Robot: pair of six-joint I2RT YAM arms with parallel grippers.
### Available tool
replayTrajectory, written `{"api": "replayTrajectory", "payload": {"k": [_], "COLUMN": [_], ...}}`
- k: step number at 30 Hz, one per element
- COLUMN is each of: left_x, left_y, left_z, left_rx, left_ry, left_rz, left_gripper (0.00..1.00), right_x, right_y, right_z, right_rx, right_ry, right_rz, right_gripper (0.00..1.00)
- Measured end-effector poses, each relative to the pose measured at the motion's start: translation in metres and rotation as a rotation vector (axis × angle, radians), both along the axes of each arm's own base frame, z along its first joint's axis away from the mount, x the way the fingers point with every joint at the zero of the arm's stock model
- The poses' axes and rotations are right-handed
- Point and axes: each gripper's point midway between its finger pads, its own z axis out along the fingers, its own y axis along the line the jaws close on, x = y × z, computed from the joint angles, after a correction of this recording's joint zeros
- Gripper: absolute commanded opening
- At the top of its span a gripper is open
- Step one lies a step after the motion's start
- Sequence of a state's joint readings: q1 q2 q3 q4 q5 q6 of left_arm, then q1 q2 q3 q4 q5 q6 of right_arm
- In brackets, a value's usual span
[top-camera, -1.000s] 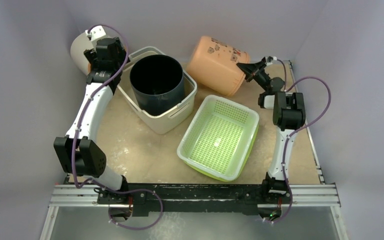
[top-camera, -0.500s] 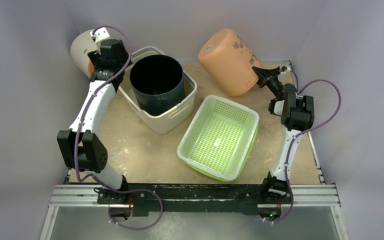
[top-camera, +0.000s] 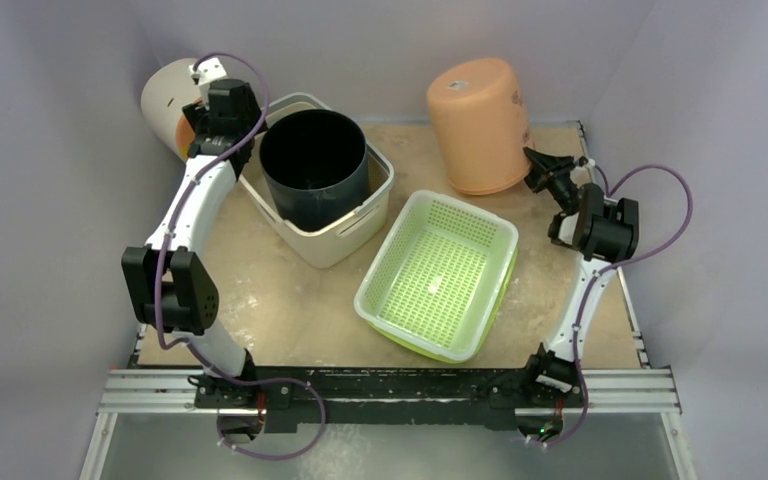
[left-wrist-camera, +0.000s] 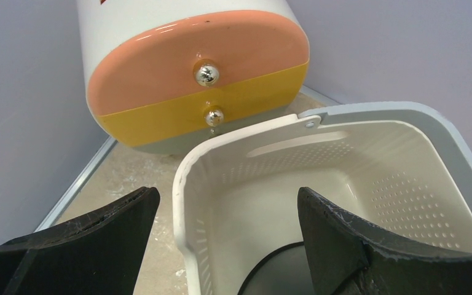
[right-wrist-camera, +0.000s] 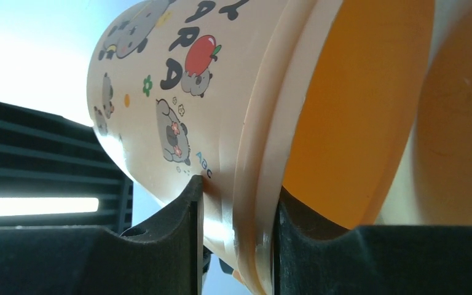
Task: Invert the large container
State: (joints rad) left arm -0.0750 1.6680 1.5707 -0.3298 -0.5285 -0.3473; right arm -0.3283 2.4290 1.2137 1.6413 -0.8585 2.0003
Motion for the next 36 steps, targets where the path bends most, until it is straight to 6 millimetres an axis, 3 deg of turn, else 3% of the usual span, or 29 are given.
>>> {"api": "replayTrajectory", "payload": {"k": [14, 17, 19, 24, 30, 36], "left_x": [0.011, 0.014, 0.015, 0.019, 0.023, 0.027], "left_y": [-0.001, -0.001, -0.001, -0.002, -0.002, -0.003], "left_z": [0.002, -0.002, -0.005, -0.008, -0.001, -0.002], "left_rx": [0.0, 0.001, 0.001, 0.001, -0.001, -0.003], "left_ry": [-0.008, 0.001, 0.008, 0.013, -0.005, -0.005], "left_rz": [-0.001, -0.001, -0.001, -0.002, -0.003, -0.006], "left_gripper": [0.85, 0.85, 0.85, 0.85, 0.85, 0.85], "right_x": [-0.01, -0.02, -0.037, -0.049, -0.053, -0.049], "right_y": [-0.018, -0.03, -0.028, -0.023, -0.033, -0.036], "right_z": [-0.028, -0.045, -0.072, -0.079, -0.081, -0.072], "right_rx": [0.009, -0.019, -0.081, -0.161, -0.222, -0.204], "right_ry": [0.064, 0.083, 0.093, 0.057, 0.017, 0.022], "right_rz": [-0.011, -0.022, 0.024, 0.083, 0.072, 0.073], "right_gripper": [0.35, 0.35, 0.35, 0.35, 0.35, 0.36]}}
